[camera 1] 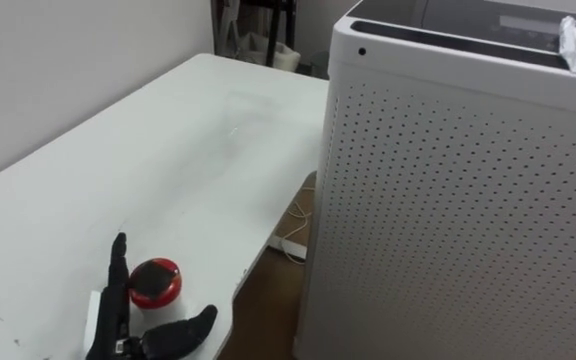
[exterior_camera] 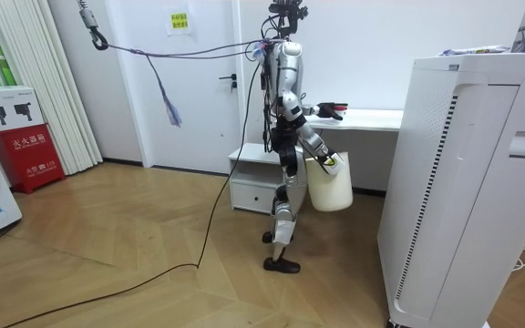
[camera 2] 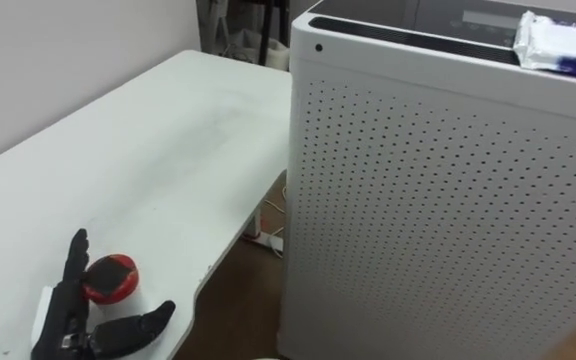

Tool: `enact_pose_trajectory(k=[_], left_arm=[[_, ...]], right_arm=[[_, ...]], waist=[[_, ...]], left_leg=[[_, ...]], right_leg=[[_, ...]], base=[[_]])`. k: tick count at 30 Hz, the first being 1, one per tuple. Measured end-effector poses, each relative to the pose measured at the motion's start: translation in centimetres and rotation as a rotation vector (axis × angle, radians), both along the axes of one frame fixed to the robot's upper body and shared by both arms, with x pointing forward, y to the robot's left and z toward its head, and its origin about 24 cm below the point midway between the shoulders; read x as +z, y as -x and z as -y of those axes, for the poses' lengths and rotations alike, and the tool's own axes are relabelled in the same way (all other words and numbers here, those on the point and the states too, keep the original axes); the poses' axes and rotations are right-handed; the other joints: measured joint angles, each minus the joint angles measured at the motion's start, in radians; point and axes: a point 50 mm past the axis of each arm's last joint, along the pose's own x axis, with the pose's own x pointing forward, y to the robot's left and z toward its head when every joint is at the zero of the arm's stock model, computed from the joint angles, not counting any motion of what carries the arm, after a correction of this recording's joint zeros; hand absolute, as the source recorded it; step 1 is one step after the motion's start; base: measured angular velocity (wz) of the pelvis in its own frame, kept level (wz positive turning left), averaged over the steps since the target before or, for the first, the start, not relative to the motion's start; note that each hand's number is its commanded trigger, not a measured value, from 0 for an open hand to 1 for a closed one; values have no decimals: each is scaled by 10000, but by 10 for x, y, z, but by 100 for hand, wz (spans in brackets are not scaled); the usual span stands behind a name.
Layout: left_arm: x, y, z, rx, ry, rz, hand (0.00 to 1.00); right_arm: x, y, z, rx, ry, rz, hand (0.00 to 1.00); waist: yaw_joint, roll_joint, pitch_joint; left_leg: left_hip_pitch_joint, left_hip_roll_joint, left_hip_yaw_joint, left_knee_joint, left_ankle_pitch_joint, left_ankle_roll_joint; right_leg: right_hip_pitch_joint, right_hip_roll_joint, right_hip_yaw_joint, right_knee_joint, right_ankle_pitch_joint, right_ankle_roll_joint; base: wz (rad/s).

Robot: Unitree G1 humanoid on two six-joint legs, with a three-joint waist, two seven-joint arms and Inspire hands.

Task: Pick garbage

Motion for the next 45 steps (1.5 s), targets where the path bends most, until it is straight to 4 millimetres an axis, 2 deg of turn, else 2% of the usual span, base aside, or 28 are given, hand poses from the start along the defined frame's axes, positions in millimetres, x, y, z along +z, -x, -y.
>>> enact_pose_trajectory(k=[10,18,23,27,31,35,40,45], left_arm=[[4,-6,2,-49,12,176,100],[3,-15,4,-246,686,133,100],[8,-24,16,-1074,1072,302,100],[12,-31,36,-2263,1397,371,100],[9,-29,57,-3707,1736,27,100],[6,-25,74,-5057,2023,-407,100],[3,-22,84,-6014,2127,-759,100],[-3,-23,89,-6139,2269,-1020,100]], right_arm=[[-2,5,1,295,369,-135,100],[-4,5,0,388,432,-278,100],[-7,3,2,477,439,-464,100],[-8,0,4,521,503,-575,100],[-3,-19,3,688,565,-190,100],[2,-35,-1,657,590,211,100],[6,-49,-5,621,610,546,100],[13,-70,-10,564,734,947,100]], waist=[[-303,-55,-18],[-271,-79,-42],[-256,-52,-54],[-258,-5,-35],[-329,60,2],[-623,80,19],[-793,97,45],[-815,111,140]], left_leg=[[63,0,80,-120,0,0],[-20,12,158,-154,1,0],[-327,11,243,-113,29,14],[-514,9,353,-125,42,32],[-835,6,603,-66,65,65],[-1134,-1,618,72,83,94],[-1595,15,752,264,90,108],[-2427,31,935,790,84,126]], right_leg=[[-34,8,99,-4,0,0],[-187,-1,14,7,0,0],[-549,-14,49,48,18,-28],[-851,-31,139,180,17,-28],[-1319,-71,288,358,17,-28],[-1650,-108,286,520,16,-29],[-2291,-138,332,950,-10,-69],[-3301,-190,491,1645,-42,-115]], base=[[0],[-1],[-5],[-9],[-16],[-2],[-9],[-13]])
